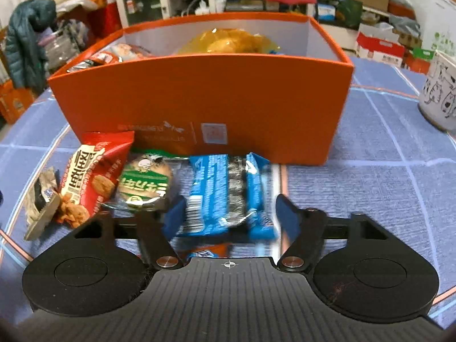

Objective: Organize snacks
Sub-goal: 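Grasp a blue wafer packet with the right gripper while the left grasps a clear biscuit packet, then carry both packets over the orange box and open both grippers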

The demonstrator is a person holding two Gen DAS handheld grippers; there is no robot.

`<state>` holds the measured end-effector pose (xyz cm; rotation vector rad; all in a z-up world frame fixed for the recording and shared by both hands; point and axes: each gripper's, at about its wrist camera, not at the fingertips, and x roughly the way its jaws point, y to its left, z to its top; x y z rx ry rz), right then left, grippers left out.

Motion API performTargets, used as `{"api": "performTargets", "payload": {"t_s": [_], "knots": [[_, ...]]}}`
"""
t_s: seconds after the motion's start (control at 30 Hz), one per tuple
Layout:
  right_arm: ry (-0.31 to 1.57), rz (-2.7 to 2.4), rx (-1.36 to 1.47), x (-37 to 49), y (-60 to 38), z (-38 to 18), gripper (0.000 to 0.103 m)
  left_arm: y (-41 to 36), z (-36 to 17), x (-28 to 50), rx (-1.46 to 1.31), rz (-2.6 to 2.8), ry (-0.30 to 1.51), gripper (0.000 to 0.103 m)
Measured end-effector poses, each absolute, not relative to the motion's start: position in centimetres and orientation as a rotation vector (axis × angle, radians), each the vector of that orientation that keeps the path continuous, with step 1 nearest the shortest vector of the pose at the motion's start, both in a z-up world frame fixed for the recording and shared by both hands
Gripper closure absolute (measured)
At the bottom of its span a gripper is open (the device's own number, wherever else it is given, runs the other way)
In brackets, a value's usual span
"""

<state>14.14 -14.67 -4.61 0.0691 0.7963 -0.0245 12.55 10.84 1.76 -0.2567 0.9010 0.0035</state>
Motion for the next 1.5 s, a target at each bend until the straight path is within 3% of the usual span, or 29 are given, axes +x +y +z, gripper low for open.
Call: {"api": "performTargets", "payload": {"t_s": [0.13,0.37,0.6,0.63,0.7,0.8,0.83,0.9,0.93,1.5], "knots": [[0.800,-0.038,0.084,13.7,-16.5,-4.6,0.054,7.6,1.4,9.9,-0.293,-0.038,0.931,0.001],[0.800,-0.029,0.096,13.0,-18.5,-4.5,0.055,-2.2,-0.2,4.1,-0.019,-0.252,0.908,0.001],[0.802,-0.016,0.104,11.8,-20.0,-4.3,0.055,-4.3,-1.3,3.8,0.046,-0.261,0.889,0.003],[0.802,-0.015,0.105,11.7,-20.2,-4.4,0.055,-4.4,-1.3,3.9,0.039,-0.263,0.895,0.007],[0.804,-0.014,0.104,11.7,-20.3,-4.3,0.055,-4.5,-1.2,4.1,0.016,-0.285,0.910,0.027],[0.805,-0.010,0.096,11.6,-20.2,-4.4,0.055,-5.2,-1.0,3.5,0.050,-0.324,0.905,0.038],[0.807,-0.008,0.091,11.6,-20.2,-4.3,0.055,-5.5,-1.1,3.3,0.078,-0.335,0.895,0.046],[0.811,-0.006,0.096,11.4,-20.1,-4.3,0.057,-5.7,-1.0,2.9,0.104,-0.347,0.882,0.073],[0.811,-0.005,0.104,11.5,-20.2,-4.2,0.059,-5.6,-0.9,2.9,0.098,-0.357,0.884,0.077],[0.749,0.048,0.019,9.9,-18.6,-2.1,0.065,-3.6,1.5,4.0,0.095,-0.334,0.801,0.077]]}}
